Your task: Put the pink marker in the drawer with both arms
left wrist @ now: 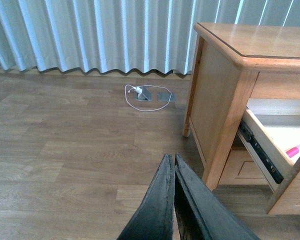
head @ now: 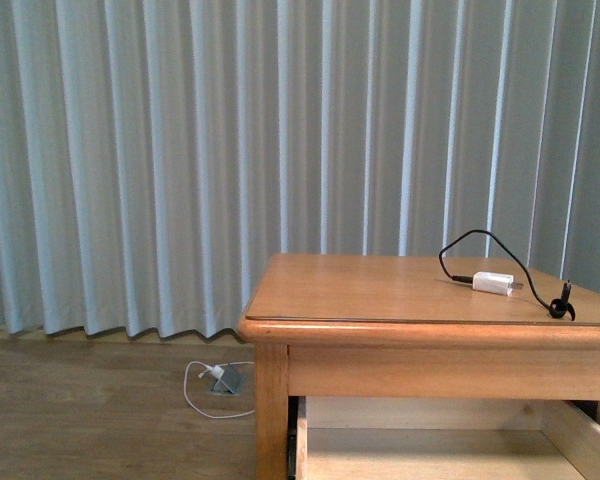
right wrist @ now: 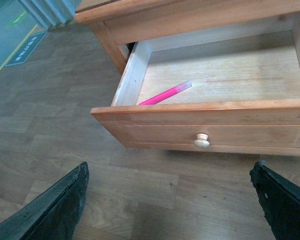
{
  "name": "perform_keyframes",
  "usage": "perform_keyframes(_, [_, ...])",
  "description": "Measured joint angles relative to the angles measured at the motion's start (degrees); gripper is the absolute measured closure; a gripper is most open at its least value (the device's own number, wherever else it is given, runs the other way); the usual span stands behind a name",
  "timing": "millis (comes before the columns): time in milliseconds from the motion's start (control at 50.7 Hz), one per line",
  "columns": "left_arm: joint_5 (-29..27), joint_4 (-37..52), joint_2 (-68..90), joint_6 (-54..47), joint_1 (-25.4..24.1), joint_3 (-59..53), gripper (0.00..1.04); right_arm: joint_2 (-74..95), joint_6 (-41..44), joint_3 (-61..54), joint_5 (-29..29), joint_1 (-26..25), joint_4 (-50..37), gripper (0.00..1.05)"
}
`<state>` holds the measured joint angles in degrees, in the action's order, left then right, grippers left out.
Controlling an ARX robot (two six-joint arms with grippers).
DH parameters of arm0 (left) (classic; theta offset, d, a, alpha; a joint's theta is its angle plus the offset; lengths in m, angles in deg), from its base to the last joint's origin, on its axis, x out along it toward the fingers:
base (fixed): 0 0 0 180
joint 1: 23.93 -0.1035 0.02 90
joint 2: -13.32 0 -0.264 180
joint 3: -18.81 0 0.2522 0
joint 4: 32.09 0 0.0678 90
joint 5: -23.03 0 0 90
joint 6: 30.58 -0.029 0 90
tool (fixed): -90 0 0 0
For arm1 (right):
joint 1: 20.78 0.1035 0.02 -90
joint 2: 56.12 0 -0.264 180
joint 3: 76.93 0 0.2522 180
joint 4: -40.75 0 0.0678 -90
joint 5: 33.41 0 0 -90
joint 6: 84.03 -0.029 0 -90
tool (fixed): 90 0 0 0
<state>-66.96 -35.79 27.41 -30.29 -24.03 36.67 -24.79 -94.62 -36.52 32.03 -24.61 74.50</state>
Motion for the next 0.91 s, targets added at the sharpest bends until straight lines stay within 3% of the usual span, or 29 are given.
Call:
perform_keyframes(256, [0.0, -1.7, -3.2, 0.0, 0.0, -1.5, 1.01, 0.0, 0.0, 0.0, 0.0, 0.0, 0.0, 0.08])
perform_keyframes(395, [0.0, -10.0, -12.4, 0.0, 0.0, -2.7, 1.01, 0.0, 0.0, 0.0, 0.0, 0.0, 0.0, 0.08])
perform_keyframes(691, [0.0, -10.0, -13.8, 0.0, 0.0, -2.8, 1.01, 0.0, 0.0, 0.0, 0.0, 0.0, 0.0, 0.08])
perform_keyframes(730, [0.0, -10.0, -13.8, 0.0, 0.0, -2.8, 0.97, -0.5, 0.1, -0.4, 1.9, 0.5, -1.3, 0.08])
perform_keyframes(829, [0.0, -10.0, -13.8, 0.0, 0.0, -2.8, 0.77, -2.0, 0.2, -3.7, 19.6, 4.5, -13.6, 0.08])
perform_keyframes(908, [0.0, -10.0, -13.8, 0.0, 0.0, -2.8, 0.63, 1.1, 0.0, -1.8, 20.3, 4.3, -11.6, 0.08])
